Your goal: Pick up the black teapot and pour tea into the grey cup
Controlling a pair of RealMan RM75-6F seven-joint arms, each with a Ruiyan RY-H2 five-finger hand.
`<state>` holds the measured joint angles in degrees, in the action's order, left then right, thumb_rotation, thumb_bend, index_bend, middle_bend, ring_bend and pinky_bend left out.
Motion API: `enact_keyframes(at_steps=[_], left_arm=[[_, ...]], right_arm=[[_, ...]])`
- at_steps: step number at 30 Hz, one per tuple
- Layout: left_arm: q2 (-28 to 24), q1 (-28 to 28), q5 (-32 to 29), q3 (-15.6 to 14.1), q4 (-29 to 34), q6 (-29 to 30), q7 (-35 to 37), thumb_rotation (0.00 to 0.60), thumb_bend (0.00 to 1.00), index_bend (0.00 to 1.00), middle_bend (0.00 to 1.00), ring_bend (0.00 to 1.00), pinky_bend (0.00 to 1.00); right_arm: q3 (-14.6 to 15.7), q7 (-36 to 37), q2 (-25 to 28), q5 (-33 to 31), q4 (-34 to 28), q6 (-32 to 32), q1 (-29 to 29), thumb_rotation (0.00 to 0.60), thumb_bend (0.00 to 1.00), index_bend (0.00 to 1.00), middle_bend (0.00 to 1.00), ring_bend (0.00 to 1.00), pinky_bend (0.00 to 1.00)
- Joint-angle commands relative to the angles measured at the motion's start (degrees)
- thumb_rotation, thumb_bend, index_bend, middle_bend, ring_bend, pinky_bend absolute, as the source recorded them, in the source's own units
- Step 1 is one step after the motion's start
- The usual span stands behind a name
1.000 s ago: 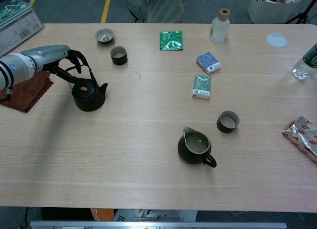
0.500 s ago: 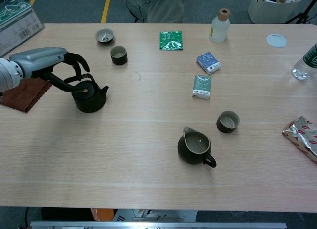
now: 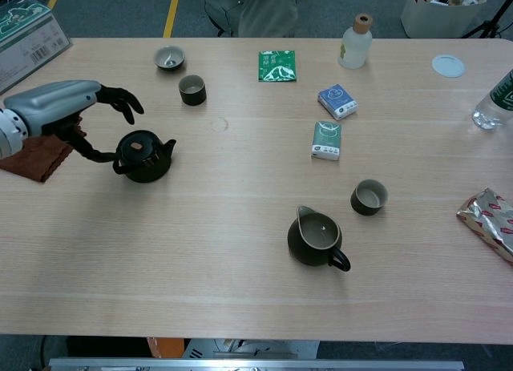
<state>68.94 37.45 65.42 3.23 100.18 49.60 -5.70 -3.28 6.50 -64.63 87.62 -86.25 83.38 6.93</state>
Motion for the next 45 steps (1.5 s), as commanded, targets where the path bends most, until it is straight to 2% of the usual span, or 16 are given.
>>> enact_keyframes(at_steps=[1,6,9,14,20,23,26,29,37,45], left_arm=[[1.9,0.7,-2.9,1.5,-1.6,0.1,-0.8,0.581,0.2,0.19,0.27,0.18,0.07],[5.3,3.0,-9.1,2.8,-4.6,-1.1,-4.6,0.488,0.2,0.18,0.24,0.16,0.07],[7.2,4.5,-12.7,3.2,-6.4,-2.0,-6.7,0.412,0.2,0.17,0.23,0.15,0.07],[10.3,6.8,-17.2,3.2,-9.5,-3.2,-9.9,0.378,0.2,0.11,0.18,0.11,0.07],[13.1,8.5,-20.5,3.0,-11.3,-2.7,-12.9,0.37,0.2,0.01,0.12,0.05,0.07],[14.1,9.0,-21.5,2.8,-11.4,-1.9,-14.3,0.411,0.2,0.0,0.09,0.02,0.07],[14.9,9.3,-22.0,2.5,-11.5,-1.6,-15.1,0.529,0.2,0.0,0.06,0.0,0.07],[15.7,9.6,-22.4,2.0,-12.2,-1.5,-16.0,0.592,0.2,0.0,0.06,0.0,0.07],[16.1,9.5,-23.0,0.8,-13.1,-1.0,-17.5,0.6,0.2,0.0,0.06,0.0,0.07],[10.6,7.5,-19.1,0.8,-7.0,0.8,-14.9,0.6,0.2,0.0,0.06,0.01,0.07]], right_arm=[[0.0,0.0,0.0,0.0,0.0,0.0,0.0,0.6,0.35,0.32,0.32,0.21,0.22],[0.0,0.1,0.0,-0.2,0.2,-0.1,0.0,0.6,0.35,0.32,0.32,0.21,0.22],[-0.1,0.1,0.0,-0.3,0.2,-0.1,-0.1,0.6,0.35,0.32,0.32,0.21,0.22],[-0.1,0.1,0.0,-0.6,0.3,-0.3,-0.1,0.6,0.35,0.32,0.32,0.21,0.22],[-0.2,0.1,-0.1,-0.7,0.3,-0.3,-0.1,0.6,0.35,0.32,0.32,0.21,0.22],[-0.2,0.2,-0.1,-0.7,0.5,-0.4,-0.1,0.6,0.35,0.32,0.32,0.21,0.22],[-0.1,0.4,-0.2,-0.7,0.7,-0.5,-0.1,0.6,0.35,0.32,0.32,0.21,0.22],[-0.1,0.7,-0.2,-0.7,1.0,-0.4,-0.2,0.6,0.35,0.32,0.32,0.21,0.23],[-0.1,1.2,-0.1,-0.9,1.4,-0.1,-0.5,0.6,0.35,0.32,0.32,0.21,0.22],[-0.2,1.2,-0.2,-0.2,1.2,0.1,-0.3,0.6,0.35,0.32,0.32,0.21,0.23]])
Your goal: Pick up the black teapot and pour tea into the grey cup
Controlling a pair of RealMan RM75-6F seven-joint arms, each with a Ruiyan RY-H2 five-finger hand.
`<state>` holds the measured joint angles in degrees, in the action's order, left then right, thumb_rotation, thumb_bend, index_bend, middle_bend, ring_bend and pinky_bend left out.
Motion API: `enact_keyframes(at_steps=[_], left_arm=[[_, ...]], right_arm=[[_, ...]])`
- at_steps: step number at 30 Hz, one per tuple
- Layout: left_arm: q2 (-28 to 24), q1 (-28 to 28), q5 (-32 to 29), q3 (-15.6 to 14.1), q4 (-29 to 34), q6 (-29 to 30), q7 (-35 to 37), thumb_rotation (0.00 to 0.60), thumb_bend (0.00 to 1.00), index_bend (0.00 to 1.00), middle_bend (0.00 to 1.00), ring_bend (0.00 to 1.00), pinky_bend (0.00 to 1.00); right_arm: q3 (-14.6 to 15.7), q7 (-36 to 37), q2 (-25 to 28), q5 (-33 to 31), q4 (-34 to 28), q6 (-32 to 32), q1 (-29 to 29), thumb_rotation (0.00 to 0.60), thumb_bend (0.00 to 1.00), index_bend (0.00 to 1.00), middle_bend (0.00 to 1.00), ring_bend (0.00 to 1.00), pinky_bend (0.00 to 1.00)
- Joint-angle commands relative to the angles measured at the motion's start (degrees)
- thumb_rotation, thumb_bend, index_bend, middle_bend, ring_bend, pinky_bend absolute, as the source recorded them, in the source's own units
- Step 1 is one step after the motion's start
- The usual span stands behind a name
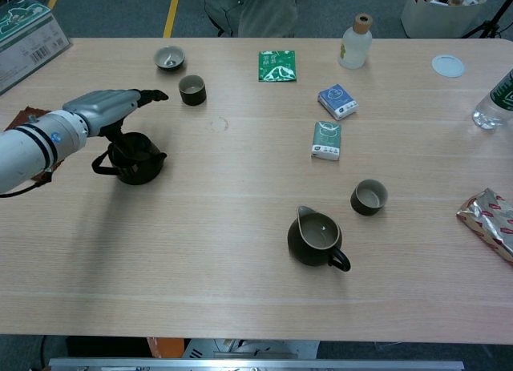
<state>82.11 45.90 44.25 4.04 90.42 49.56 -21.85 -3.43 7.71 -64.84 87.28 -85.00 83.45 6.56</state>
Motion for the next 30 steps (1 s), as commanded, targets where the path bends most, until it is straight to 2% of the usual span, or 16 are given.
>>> enact_keyframes(at_steps=[1,5,8,12,15,17,23,26,30], left_arm=[[-3.5,-1.3,2.9,-0.1,3.8,1.2,1.6,0.6,0.2,0.0,0.07,0.01,0.07],[-7.3,-3.3,8.0,-1.2,8.1,3.4,2.7,0.6,0.2,0.13,0.13,0.06,0.07],[-9.2,-5.4,12.7,-2.4,10.6,6.2,3.3,0.597,0.2,0.25,0.23,0.14,0.07],[-9.8,-8.0,17.7,-3.8,12.1,10.6,3.2,0.5,0.2,0.37,0.34,0.22,0.07],[-10.0,-9.8,20.3,-4.8,12.9,13.0,2.9,0.478,0.2,0.38,0.38,0.24,0.07],[-10.1,-10.6,21.1,-5.3,13.4,13.6,2.3,0.431,0.2,0.38,0.38,0.24,0.07],[-10.5,-11.9,19.9,-5.9,15.0,14.0,-0.2,0.353,0.2,0.36,0.37,0.24,0.06],[-10.3,-12.3,19.1,-6.0,15.3,13.9,-1.0,0.339,0.2,0.35,0.37,0.24,0.02],[-9.7,-13.0,18.5,-6.3,15.4,14.1,-2.1,0.33,0.2,0.34,0.37,0.24,0.01]], right_arm=[[0.0,0.0,0.0,0.2,-0.1,0.0,0.1,0.6,0.35,0.32,0.32,0.21,0.23],[0.0,0.0,-0.1,0.3,0.0,-0.1,0.2,0.6,0.35,0.32,0.32,0.21,0.22],[0.0,0.1,-0.3,0.4,0.2,-0.3,0.4,0.6,0.35,0.32,0.32,0.21,0.23],[0.0,0.3,-0.5,0.4,0.5,-0.7,0.6,0.6,0.35,0.32,0.32,0.21,0.23],[0.0,0.4,-0.5,0.5,0.6,-0.8,0.7,0.6,0.35,0.32,0.32,0.21,0.23],[0.1,0.5,-0.5,0.6,0.7,-0.8,0.8,0.6,0.35,0.32,0.32,0.21,0.23],[0.2,0.7,-0.6,0.9,0.8,-0.8,0.9,0.6,0.35,0.32,0.32,0.21,0.22],[0.3,0.9,-0.6,1.0,0.9,-0.6,0.8,0.6,0.35,0.32,0.32,0.21,0.23],[0.4,1.2,-0.6,1.0,1.1,-0.6,0.7,0.6,0.35,0.32,0.32,0.21,0.22]])
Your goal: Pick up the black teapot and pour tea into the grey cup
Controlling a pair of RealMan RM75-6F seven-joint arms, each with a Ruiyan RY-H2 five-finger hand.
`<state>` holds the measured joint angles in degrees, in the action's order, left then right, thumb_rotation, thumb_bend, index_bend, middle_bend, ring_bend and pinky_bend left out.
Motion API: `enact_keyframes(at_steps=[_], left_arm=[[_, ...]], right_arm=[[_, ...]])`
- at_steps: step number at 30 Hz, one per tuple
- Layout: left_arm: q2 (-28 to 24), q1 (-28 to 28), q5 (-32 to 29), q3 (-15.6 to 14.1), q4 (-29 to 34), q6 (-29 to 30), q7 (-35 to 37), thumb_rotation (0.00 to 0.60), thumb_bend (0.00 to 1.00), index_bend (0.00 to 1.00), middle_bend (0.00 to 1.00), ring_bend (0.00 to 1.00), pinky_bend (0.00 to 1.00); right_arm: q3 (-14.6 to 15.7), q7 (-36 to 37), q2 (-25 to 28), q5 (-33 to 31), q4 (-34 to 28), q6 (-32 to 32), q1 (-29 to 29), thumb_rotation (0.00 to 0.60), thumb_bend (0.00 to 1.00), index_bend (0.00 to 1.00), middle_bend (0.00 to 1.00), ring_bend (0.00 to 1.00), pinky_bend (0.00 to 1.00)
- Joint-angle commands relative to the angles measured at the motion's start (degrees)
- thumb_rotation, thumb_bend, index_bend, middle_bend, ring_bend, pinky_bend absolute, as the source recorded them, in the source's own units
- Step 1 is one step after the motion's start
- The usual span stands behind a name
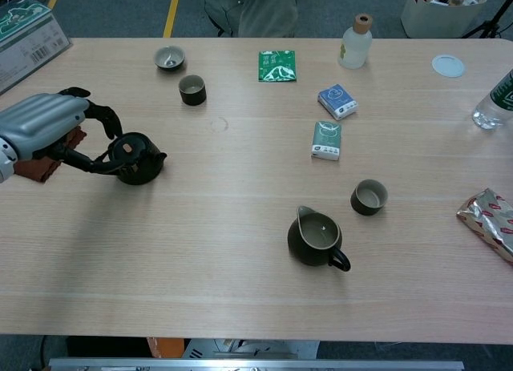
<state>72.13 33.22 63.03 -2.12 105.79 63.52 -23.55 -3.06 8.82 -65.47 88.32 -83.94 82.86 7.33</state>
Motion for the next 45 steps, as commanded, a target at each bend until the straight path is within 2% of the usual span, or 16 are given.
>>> enact_keyframes(at_steps=[1,15,45], left_arm=[[0.6,-0.5,-0.4,-0.3,0.0,0.1,-0.8,0.328,0.2,0.34,0.37,0.24,0.01],[3.9,-1.2,-2.7,-0.1,-1.6,-0.7,-4.4,0.326,0.2,0.34,0.39,0.27,0.0],[6.5,-1.7,-4.0,0.6,-1.6,-1.2,-7.0,0.329,0.2,0.34,0.41,0.29,0.0]], right_arm=[[0.1,0.1,0.0,0.0,0.1,0.0,0.0,0.6,0.35,0.32,0.32,0.21,0.23],[0.2,1.1,-0.1,0.0,1.0,0.2,-0.3,0.6,0.35,0.32,0.32,0.21,0.23],[0.5,3.0,-0.3,-0.2,3.1,0.5,-0.9,0.6,0.35,0.32,0.32,0.21,0.23]])
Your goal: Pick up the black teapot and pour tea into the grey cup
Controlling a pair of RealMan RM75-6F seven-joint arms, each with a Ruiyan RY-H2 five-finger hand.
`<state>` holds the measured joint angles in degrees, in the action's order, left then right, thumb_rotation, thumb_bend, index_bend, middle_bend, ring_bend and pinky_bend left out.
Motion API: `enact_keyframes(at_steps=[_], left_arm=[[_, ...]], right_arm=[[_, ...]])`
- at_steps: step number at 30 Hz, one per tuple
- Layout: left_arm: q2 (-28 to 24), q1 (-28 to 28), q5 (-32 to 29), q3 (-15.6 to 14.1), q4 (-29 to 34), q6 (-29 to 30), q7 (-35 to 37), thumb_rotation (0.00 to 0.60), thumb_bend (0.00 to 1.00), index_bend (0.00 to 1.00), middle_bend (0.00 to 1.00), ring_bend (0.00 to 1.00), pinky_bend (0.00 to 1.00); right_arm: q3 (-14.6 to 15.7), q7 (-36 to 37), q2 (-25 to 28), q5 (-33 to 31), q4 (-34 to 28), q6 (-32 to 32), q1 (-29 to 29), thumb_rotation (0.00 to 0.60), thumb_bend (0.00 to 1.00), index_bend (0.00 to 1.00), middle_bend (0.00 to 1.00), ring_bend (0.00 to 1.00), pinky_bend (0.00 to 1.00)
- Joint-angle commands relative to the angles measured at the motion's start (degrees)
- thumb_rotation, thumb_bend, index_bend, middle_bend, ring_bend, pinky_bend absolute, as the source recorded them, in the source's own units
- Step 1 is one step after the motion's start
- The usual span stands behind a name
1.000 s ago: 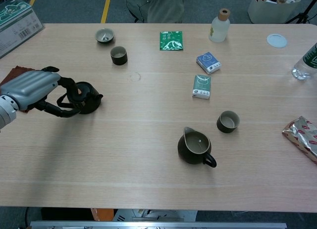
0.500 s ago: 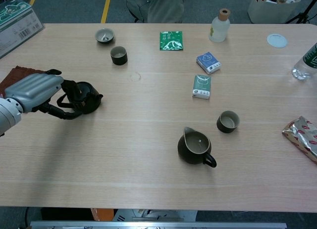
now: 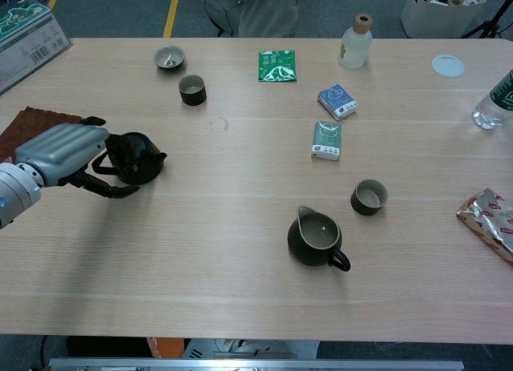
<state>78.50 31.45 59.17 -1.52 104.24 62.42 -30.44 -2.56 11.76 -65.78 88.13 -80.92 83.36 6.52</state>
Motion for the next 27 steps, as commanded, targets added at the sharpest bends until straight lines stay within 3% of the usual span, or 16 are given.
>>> enact_keyframes(at_steps=[1,27], left_arm=[[0.3,0.1,-0.2,0.0,-0.1,-0.1,-0.2,0.329,0.2,0.34,0.41,0.29,0.0],[-0.1,0.6,-1.0,1.1,-0.2,-0.5,-1.2,0.326,0.2,0.35,0.41,0.29,0.0]], right_arm=[[0.0,0.2,0.0,-0.1,0.2,0.0,-0.1,0.6,0.35,0.32,0.32,0.21,0.22],[0.0,0.6,-0.3,-0.3,0.9,-0.1,-0.3,0.6,0.35,0.32,0.32,0.21,0.23]])
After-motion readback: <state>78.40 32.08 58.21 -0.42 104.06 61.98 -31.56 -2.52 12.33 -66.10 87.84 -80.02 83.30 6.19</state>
